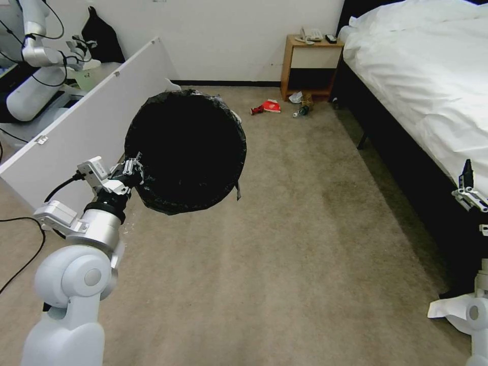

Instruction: Pick up the trash bin, then pick up the garbage from the floor and place it into the trash bin.

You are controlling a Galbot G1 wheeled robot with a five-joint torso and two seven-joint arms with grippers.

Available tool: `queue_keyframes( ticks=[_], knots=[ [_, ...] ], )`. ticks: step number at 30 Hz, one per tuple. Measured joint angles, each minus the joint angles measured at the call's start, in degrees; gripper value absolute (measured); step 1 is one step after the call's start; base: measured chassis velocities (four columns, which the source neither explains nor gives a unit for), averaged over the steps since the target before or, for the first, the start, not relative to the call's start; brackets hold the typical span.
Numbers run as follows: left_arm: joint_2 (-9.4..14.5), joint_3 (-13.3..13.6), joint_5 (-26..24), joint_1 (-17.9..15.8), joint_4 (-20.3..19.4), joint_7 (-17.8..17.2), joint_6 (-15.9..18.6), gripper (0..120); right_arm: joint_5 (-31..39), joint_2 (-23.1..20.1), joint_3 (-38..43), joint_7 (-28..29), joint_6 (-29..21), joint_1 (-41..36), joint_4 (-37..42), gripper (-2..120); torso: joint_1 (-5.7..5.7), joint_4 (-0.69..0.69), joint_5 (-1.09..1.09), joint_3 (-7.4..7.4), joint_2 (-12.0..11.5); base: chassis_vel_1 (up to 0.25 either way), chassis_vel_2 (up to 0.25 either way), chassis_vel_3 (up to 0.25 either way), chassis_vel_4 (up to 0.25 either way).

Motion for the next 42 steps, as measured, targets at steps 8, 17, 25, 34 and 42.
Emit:
queue_keyframes(
  ticks=[8,17,25,34,42],
  knots=[
    [0.1,0.0,0.1,-0.1,0.0,0.0,0.0,4,0.4,0.0,0.1,-0.1,0.0,0.0,0.0,100,0.0,0.0,0.0,0.0,0.0,-0.049,0.068,0.063,-0.062],
    [0.2,-0.1,0.0,-0.2,0.1,0.0,0.0,4,0.4,0.0,0.1,-0.2,0.0,0.1,0.0,100,0.0,0.0,0.0,0.0,0.0,-0.078,0.078,0.089,-0.081],
    [0.2,-0.1,0.0,-0.1,0.1,0.0,-0.1,4,0.8,-0.1,0.0,-0.3,0.0,0.2,0.0,100,0.0,0.0,0.0,0.0,0.0,-0.087,0.074,0.076,-0.073],
    [0.1,0.0,0.0,-0.1,0.1,0.1,-0.1,4,1.0,-0.2,0.1,-0.5,0.0,0.2,0.0,100,0.0,0.0,0.0,0.0,0.0,-0.108,0.103,0.094,-0.113],
    [0.1,0.0,0.1,-0.1,0.1,0.1,-0.1,4,1.1,-0.1,0.1,-0.7,0.0,0.2,-0.1,100,0.0,0.0,0.0,0.0,0.0,-0.128,0.122,0.123,-0.112]
  ],
)
